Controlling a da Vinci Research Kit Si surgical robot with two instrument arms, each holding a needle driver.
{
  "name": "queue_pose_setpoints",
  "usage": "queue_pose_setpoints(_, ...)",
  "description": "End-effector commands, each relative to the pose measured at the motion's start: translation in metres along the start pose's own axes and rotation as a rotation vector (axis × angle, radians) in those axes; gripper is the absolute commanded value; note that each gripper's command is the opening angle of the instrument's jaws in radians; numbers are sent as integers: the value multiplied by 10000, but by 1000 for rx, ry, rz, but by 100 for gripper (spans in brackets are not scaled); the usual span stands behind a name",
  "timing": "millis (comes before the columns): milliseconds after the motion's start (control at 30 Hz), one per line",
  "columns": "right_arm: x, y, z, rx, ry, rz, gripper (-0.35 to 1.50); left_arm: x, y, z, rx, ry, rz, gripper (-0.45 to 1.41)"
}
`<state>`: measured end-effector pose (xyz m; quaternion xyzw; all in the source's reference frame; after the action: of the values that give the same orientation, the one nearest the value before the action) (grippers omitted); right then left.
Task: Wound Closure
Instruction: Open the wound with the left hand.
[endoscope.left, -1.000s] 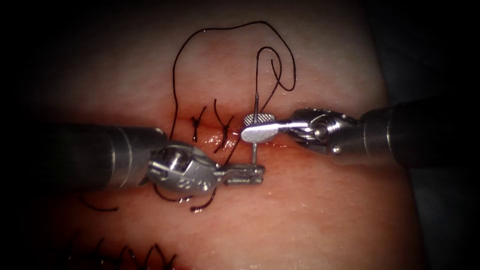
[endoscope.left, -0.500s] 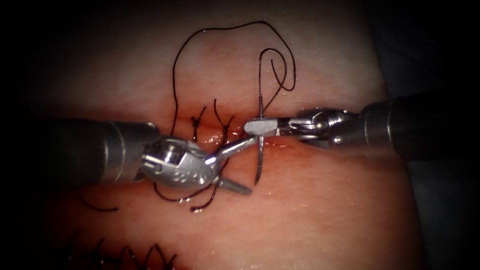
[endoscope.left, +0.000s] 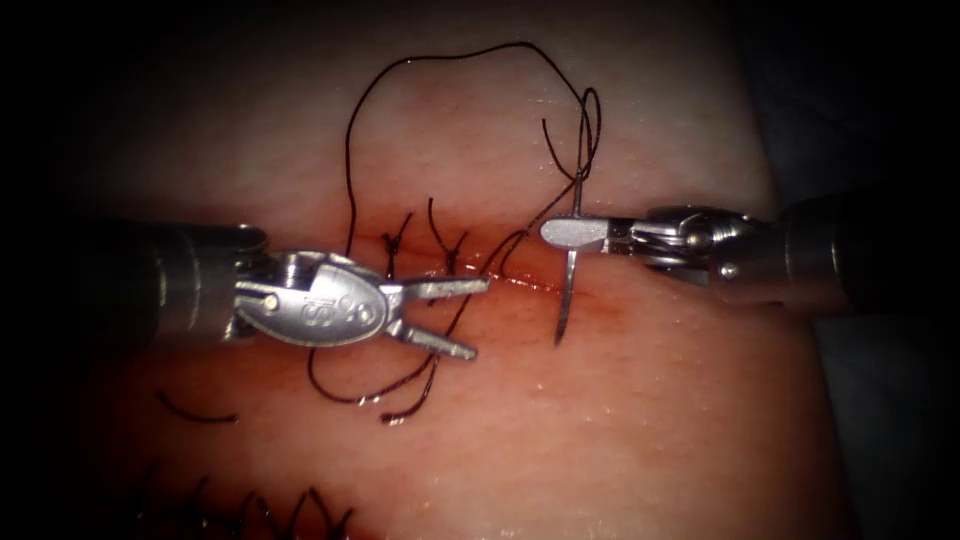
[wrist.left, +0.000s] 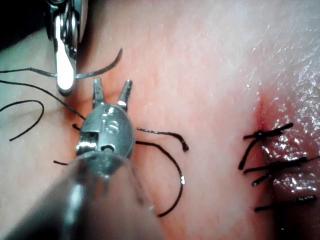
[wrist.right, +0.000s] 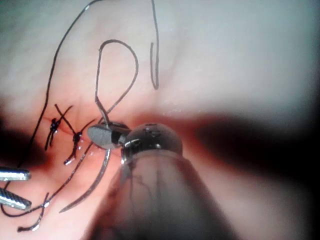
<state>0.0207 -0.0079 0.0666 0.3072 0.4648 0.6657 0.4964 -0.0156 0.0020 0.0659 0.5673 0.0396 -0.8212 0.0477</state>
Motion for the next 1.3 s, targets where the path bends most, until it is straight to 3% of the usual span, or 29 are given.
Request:
queue_pose_setpoints(33,-4,2,5,7,-4,-15,-35,-4,-2,13,-8,-30,-13,-16)
queue_pose_setpoints(133,-3,-1,0,11,13,-80,-35,-9,-9,30,-32,-146,-48,-20)
queue_pose_setpoints(300,-3,-6,-10,21,19,-93,-35,-23,-17,39,-48,-233,-72,-37)
queue_pose_setpoints(767,-13,-17,-19,16,25,-115,-35,-91,-26,64,-149,-606,-96,-33)
queue_pose_setpoints(933,-17,-20,-20,22,21,-134,-35,-103,-34,64,-156,-647,-107,-27)
queue_pose_setpoints(1067,-20,-23,-18,35,14,-164,-35,-111,-40,65,-175,-694,-105,-43)
queue_pose_setpoints(1300,-25,-28,-14,48,19,-228,-35,-126,-49,68,-253,-795,-124,-45)
